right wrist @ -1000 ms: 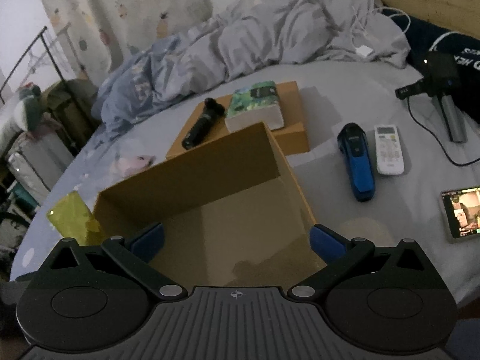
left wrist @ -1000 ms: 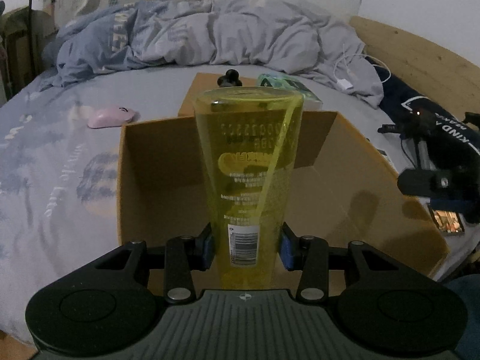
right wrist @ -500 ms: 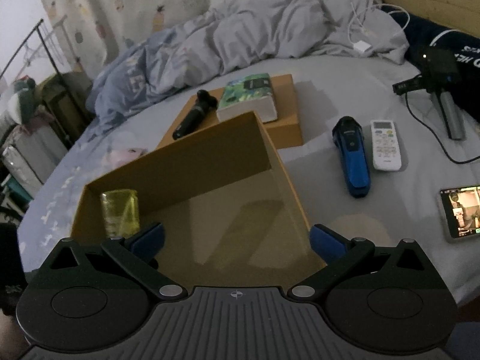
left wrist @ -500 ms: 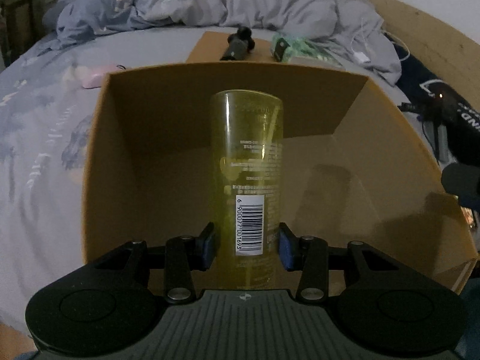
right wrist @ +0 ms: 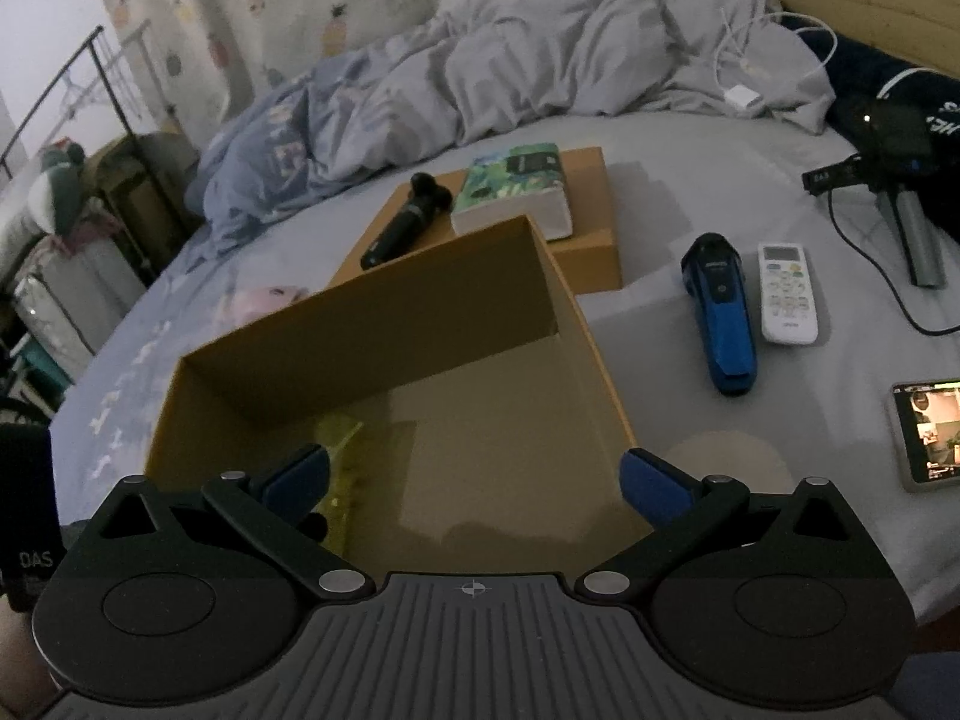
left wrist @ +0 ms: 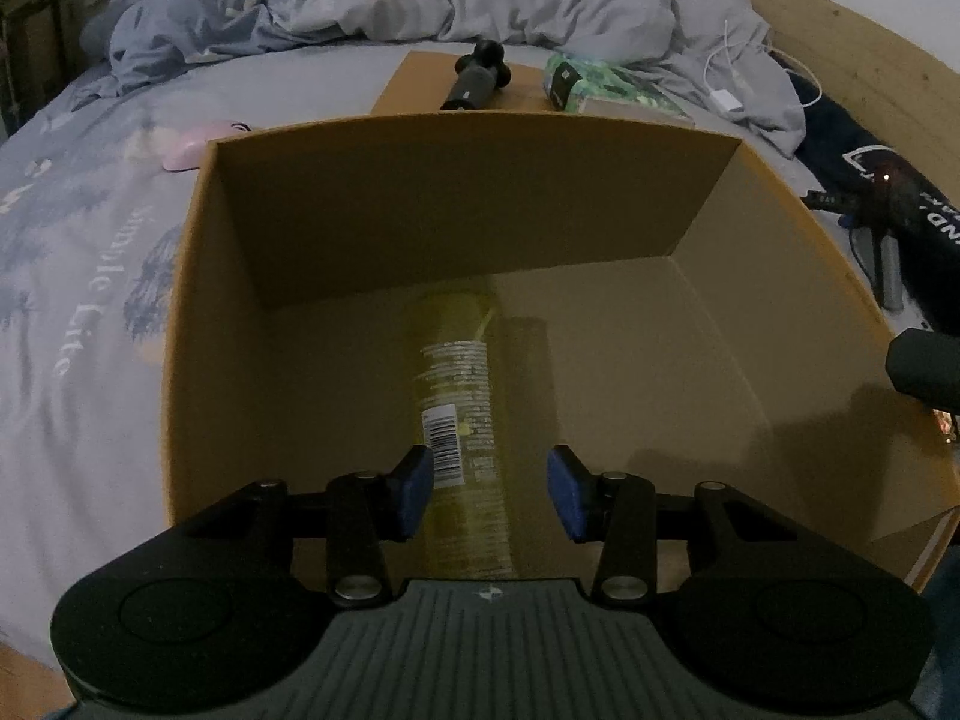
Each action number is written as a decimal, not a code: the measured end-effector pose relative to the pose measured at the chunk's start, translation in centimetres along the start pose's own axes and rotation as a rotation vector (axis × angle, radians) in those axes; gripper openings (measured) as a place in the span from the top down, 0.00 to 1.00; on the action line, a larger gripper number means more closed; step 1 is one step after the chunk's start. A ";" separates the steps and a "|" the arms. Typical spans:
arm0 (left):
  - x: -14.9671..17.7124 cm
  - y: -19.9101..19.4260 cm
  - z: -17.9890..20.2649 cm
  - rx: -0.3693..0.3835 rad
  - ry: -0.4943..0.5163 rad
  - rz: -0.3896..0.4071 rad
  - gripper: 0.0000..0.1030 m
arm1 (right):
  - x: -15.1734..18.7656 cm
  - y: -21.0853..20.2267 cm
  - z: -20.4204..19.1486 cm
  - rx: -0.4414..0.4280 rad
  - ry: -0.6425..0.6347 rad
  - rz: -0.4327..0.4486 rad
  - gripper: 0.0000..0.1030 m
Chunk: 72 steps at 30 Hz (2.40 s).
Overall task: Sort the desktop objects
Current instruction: 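Lower the yellow bottle into the box and open the left gripper, then withdraw the left tool and move the right tool toward the green tissue pack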
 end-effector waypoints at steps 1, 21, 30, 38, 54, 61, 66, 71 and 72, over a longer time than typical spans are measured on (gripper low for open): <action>-0.1 0.1 0.0 0.000 0.000 0.001 0.54 | 0.0 0.0 0.0 0.000 0.000 0.000 0.00; -1.5 -0.5 0.8 0.048 -0.008 0.055 0.25 | 0.0 0.0 0.0 0.006 -0.034 0.006 0.00; -2.1 -0.9 0.9 0.078 -0.043 0.077 0.20 | 0.0 -0.1 -0.4 0.013 -0.070 0.016 0.00; -2.6 -1.1 0.8 0.101 -0.079 0.090 0.20 | -0.2 -0.4 -0.7 0.015 -0.090 0.027 0.00; -3.1 -2.1 2.0 0.151 -0.087 0.134 0.11 | -2.2 -1.3 -1.0 0.021 -0.105 0.085 0.00; -3.4 -2.6 2.8 0.182 -0.078 0.175 0.00 | -4.4 -1.7 -0.7 0.035 -0.100 0.130 0.00; -4.1 -2.9 2.0 0.173 -0.120 0.228 0.00 | -5.7 -1.2 -0.2 0.051 -0.098 0.147 0.00; -5.0 -3.4 0.6 0.143 -0.192 0.284 0.00 | -6.8 0.1 -0.4 0.047 -0.112 0.150 0.00; -5.2 -3.5 0.4 0.139 -0.204 0.296 0.00 | -7.1 0.4 -0.6 0.044 -0.121 0.151 0.00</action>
Point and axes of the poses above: each gripper's, at about its wrist camera, not at the fingertips, and y roughly the way its jaws point, z to its right, x to its underside, the point moved 6 cm from there along y, roughly the way its jaws point, and after that the axes turned 13 degrees about z, right-handed, at the moved point
